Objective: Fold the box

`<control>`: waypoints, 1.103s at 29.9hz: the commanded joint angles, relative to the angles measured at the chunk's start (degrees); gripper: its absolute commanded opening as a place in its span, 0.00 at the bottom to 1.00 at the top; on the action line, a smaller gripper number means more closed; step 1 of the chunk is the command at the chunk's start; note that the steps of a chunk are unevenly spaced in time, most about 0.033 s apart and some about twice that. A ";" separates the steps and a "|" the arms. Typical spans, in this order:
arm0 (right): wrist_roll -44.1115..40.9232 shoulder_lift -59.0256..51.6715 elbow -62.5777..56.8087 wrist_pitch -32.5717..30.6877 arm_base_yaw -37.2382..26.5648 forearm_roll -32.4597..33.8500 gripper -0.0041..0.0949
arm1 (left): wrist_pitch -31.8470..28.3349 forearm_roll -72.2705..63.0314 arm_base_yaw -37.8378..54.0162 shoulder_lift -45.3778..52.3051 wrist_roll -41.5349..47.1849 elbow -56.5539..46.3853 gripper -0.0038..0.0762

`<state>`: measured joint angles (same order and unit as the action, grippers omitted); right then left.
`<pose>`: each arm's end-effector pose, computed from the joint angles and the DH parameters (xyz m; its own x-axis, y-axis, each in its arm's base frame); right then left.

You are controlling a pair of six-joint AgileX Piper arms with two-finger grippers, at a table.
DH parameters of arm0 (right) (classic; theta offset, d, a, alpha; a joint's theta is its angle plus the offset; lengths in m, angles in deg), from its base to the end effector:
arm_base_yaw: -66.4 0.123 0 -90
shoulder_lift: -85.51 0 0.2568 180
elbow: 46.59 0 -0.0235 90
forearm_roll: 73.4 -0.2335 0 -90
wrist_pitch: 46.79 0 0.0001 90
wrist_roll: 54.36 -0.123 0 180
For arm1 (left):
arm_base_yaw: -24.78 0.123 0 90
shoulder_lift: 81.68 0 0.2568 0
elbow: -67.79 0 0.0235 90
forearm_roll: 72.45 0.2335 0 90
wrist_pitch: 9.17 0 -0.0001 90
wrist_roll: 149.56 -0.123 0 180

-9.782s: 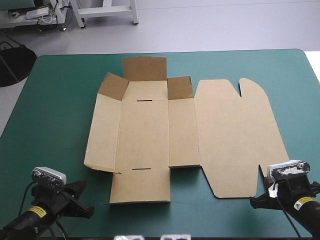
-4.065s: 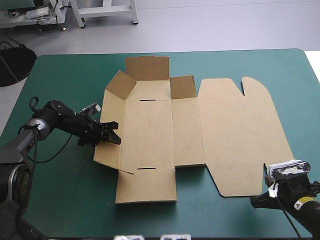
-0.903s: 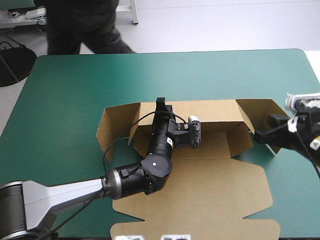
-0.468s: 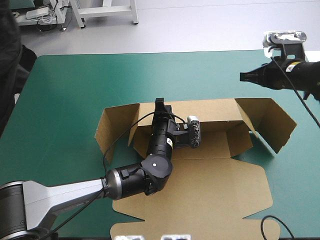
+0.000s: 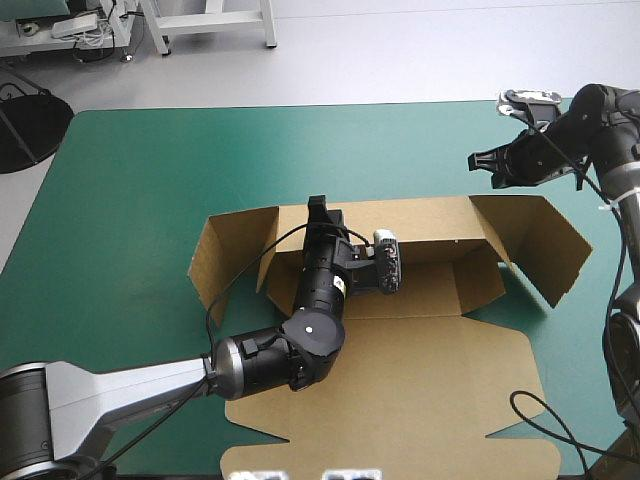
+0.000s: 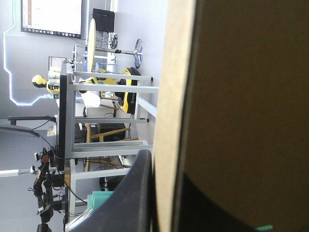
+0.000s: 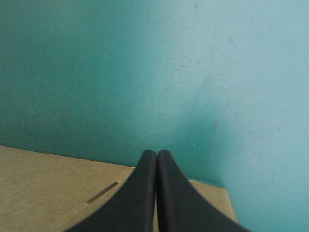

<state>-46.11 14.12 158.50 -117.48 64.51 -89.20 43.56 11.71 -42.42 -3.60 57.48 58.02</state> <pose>0.3651 0.0196 0.3096 -0.8892 -0.0196 -0.4571 -0.1279 0.9699 0.2071 0.2232 -0.2795 0.2730 0.1242 0.9699 -0.2093 0.3286 0.1588 0.9310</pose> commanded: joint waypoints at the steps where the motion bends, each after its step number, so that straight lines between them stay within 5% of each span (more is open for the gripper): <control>1: 1.62 -2.48 2.01 -0.88 -0.50 -3.17 0.02 | 0.69 2.25 -0.72 2.59 2.38 1.35 0.04; 23: 5.11 -13.04 -14.29 -0.88 -0.85 -3.76 0.02 | 3.97 5.09 -0.72 2.59 8.72 1.35 0.04; 33: 5.88 -14.32 -17.05 -0.88 -6.83 -3.73 0.02 | 4.97 4.43 -0.62 2.59 14.10 1.35 0.04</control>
<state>-41.85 2.09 141.59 -115.28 59.64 -92.39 45.06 14.12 -43.07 -3.70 67.81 57.80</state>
